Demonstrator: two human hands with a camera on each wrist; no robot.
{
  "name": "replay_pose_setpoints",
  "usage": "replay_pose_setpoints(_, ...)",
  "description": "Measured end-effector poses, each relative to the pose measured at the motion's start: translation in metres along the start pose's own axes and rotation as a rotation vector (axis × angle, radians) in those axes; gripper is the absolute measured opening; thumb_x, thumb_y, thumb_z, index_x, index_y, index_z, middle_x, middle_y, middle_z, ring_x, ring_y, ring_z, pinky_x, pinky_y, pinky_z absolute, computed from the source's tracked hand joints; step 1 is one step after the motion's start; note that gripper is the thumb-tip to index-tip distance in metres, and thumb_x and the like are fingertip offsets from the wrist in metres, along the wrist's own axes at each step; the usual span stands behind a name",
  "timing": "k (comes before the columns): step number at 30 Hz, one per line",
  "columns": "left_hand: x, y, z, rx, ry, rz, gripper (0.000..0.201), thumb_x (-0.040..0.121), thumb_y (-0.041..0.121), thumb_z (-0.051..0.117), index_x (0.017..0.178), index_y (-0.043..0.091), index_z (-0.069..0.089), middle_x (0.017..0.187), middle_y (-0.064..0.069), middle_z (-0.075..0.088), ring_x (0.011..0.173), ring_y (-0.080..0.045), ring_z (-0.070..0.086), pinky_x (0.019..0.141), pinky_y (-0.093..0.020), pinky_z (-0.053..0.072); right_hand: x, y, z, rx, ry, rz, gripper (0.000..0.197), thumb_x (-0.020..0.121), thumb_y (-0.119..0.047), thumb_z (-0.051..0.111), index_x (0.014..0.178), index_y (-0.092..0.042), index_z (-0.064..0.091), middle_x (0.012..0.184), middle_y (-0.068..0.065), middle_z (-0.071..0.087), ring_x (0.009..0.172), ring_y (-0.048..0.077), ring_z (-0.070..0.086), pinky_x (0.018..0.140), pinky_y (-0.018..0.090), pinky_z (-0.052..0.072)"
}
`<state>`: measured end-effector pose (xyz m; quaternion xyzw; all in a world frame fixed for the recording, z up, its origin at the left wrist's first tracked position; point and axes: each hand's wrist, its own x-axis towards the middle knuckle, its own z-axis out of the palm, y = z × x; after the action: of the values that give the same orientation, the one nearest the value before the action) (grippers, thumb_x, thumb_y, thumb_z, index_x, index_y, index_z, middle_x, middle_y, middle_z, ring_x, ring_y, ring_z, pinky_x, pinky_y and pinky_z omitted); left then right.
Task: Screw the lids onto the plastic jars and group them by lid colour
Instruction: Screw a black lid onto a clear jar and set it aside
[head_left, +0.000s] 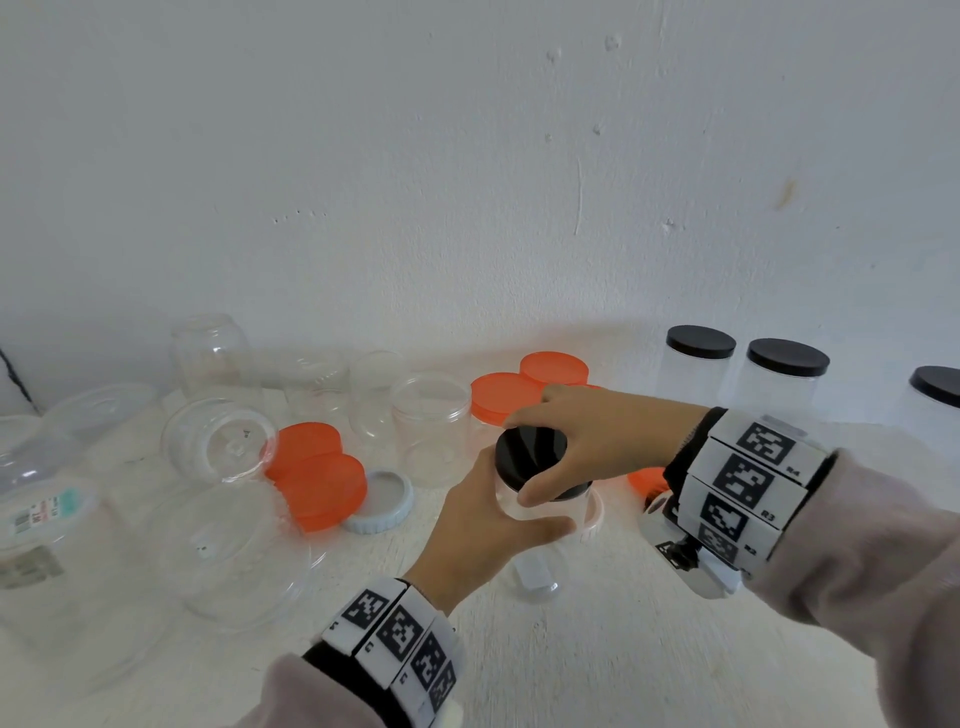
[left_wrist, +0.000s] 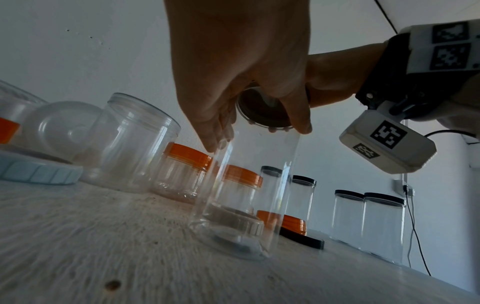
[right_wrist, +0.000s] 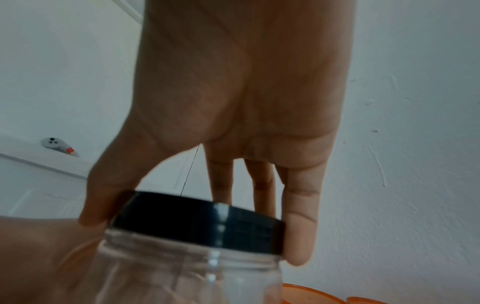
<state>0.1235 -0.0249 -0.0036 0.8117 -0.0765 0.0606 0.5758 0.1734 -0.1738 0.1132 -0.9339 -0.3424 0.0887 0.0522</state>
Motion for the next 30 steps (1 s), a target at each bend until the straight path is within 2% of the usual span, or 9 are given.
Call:
replay_pose_setpoints(5,-0.001,0.002,-0.001,0.002,-0.02,-0.006,0.077,0.063,0.041,0.085,0.127,0.039,0.043,0.115,0.024,0.059,0.102,0.019,0.05,0.071,0.004,0.039,-0.002,0.003,0.012,0.048,0.06,0.023,0.065,0.074,-0.069,0.062,0.132,-0.046,0.043,0.098,-0.012,0.04,0.094,0.011,0.042,0.077,0.027,0.039)
replay_pose_setpoints(11,-0.004,0.006,-0.001,0.034,-0.038,0.002,0.071,0.07,0.037,0.083,0.12,0.052,0.036,0.117,0.028,0.055,0.103,0.022,0.048,0.075,0.003,0.039,-0.01,-0.003,0.044,0.254,0.212,0.068,0.064,0.083,-0.054,0.059,0.14,-0.042,0.034,0.125,-0.01,0.033,0.118,0.019,0.031,0.1,0.037,0.037)
replay_pose_setpoints(13,-0.005,0.007,-0.004,0.074,-0.065,-0.016,0.072,0.072,0.039,0.082,0.126,0.047,0.035,0.121,0.027,0.054,0.109,0.015,0.049,0.077,-0.003,0.041,-0.011,-0.004,0.048,0.246,0.231,0.07,0.066,0.083,-0.057,0.056,0.142,-0.042,0.032,0.129,-0.012,0.031,0.121,0.019,0.031,0.103,0.04,0.037)
replay_pose_setpoints(15,-0.008,0.008,-0.011,0.19,-0.104,-0.025,0.074,0.074,0.042,0.079,0.134,0.038,0.036,0.128,0.023,0.05,0.117,0.005,0.048,0.08,-0.008,0.038,-0.013,-0.002,0.051,0.254,0.25,0.065,0.068,0.083,-0.061,0.053,0.145,-0.042,0.03,0.13,-0.016,0.03,0.123,0.017,0.032,0.102,0.041,0.039)
replay_pose_setpoints(18,-0.018,0.009,-0.032,0.477,-0.087,0.009,0.075,0.079,0.046,0.073,0.142,0.033,0.034,0.138,0.018,0.041,0.118,0.006,0.036,0.089,-0.009,0.028,-0.019,0.002,0.054,0.303,0.263,0.055,0.072,0.084,-0.064,0.052,0.148,-0.042,0.026,0.133,-0.019,0.028,0.122,0.013,0.033,0.099,0.038,0.044)
replay_pose_setpoints(22,-0.029,0.017,-0.083,0.78,0.047,0.075,0.06,0.081,0.047,0.069,0.133,0.025,0.05,0.136,0.01,0.047,0.125,-0.008,0.043,0.101,-0.021,0.032,-0.031,0.006,0.056,0.3,0.256,0.035,0.075,0.085,-0.065,0.05,0.15,-0.043,0.019,0.137,-0.023,0.023,0.122,0.01,0.033,0.099,0.029,0.041)
replay_pose_setpoints(25,-0.032,0.02,-0.125,1.008,0.128,-0.048,0.054,0.075,0.052,0.07,0.119,0.024,0.057,0.124,0.006,0.055,0.121,-0.019,0.047,0.1,-0.035,0.037,-0.045,0.011,0.054,0.349,0.231,-0.003,0.075,0.085,-0.061,0.054,0.149,-0.043,0.019,0.135,-0.027,0.021,0.121,0.005,0.036,0.09,0.013,0.038)
replay_pose_setpoints(27,-0.035,0.014,-0.147,1.108,0.129,-0.256,0.069,0.073,0.062,0.066,0.131,0.028,0.048,0.137,0.003,0.049,0.128,-0.023,0.042,0.103,-0.042,0.035,-0.058,0.018,0.049,0.36,0.224,-0.011,0.074,0.083,-0.06,0.059,0.147,-0.047,0.023,0.131,-0.03,0.024,0.116,-0.002,0.038,0.084,0.006,0.036)
replay_pose_setpoints(30,-0.042,-0.002,-0.169,1.114,0.095,-0.478,0.096,0.07,0.075,0.06,0.148,0.031,0.023,0.154,-0.003,0.028,0.14,-0.029,0.028,0.11,-0.05,0.029,-0.085,0.032,0.037,0.388,0.239,0.0,0.072,0.071,-0.07,0.057,0.137,-0.058,0.029,0.122,-0.04,0.029,0.113,-0.015,0.037,0.086,0.0,0.032)
